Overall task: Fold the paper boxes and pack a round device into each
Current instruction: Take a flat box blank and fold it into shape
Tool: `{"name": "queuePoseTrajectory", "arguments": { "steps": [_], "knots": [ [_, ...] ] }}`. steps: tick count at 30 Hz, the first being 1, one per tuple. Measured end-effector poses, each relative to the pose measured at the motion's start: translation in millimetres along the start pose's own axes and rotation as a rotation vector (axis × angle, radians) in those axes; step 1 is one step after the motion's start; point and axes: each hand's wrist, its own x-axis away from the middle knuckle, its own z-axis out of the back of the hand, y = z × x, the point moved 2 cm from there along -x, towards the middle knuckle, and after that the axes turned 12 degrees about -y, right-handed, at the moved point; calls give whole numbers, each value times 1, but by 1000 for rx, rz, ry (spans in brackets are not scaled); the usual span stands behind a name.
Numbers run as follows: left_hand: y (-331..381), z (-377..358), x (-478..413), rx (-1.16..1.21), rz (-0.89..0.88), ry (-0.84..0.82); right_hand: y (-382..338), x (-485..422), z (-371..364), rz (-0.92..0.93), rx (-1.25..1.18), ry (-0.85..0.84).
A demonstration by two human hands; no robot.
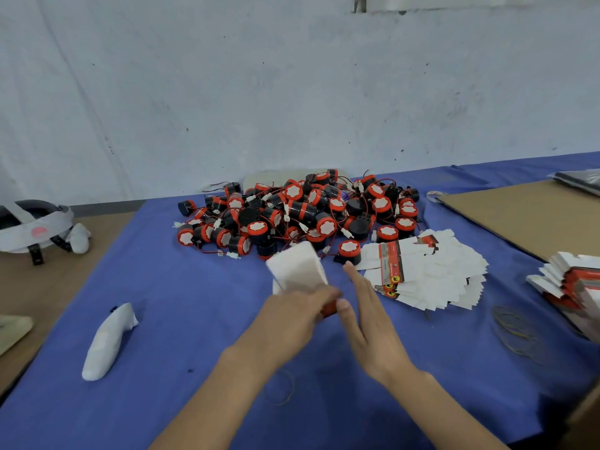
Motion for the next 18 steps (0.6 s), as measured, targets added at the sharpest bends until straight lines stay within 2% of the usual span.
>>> {"name": "queuePoseTrajectory", "arguments": {
  "steps": [2,5,7,10,12,14,16,18],
  "knots": [
    [1,-16,-6,-294,-50,-64,10,-5,-9,-97,-93,-29],
    [-4,-34,-13,-548,-56,-163,21,-11,-20,-210,-188,-85],
    [-9,-41,-15,-570,-63,-188,27,-13,-23,-255,-273,-120],
    [-10,-34,-9,-393,-57,-183,30,-12,-23,-272,-365,-106],
    [-7,-23,-3,-318,-115,-88,31,-12,-23,-266,-373,-78],
    [-5,-9,6,-221,-177,129,33,-14,-23,-276,-336,-58],
    [-7,7,12,-40,-132,342,34,-15,-24,-289,-304,-45],
    [-9,23,8,126,-50,464,36,-17,-23,-306,-329,1]
  ]
}}
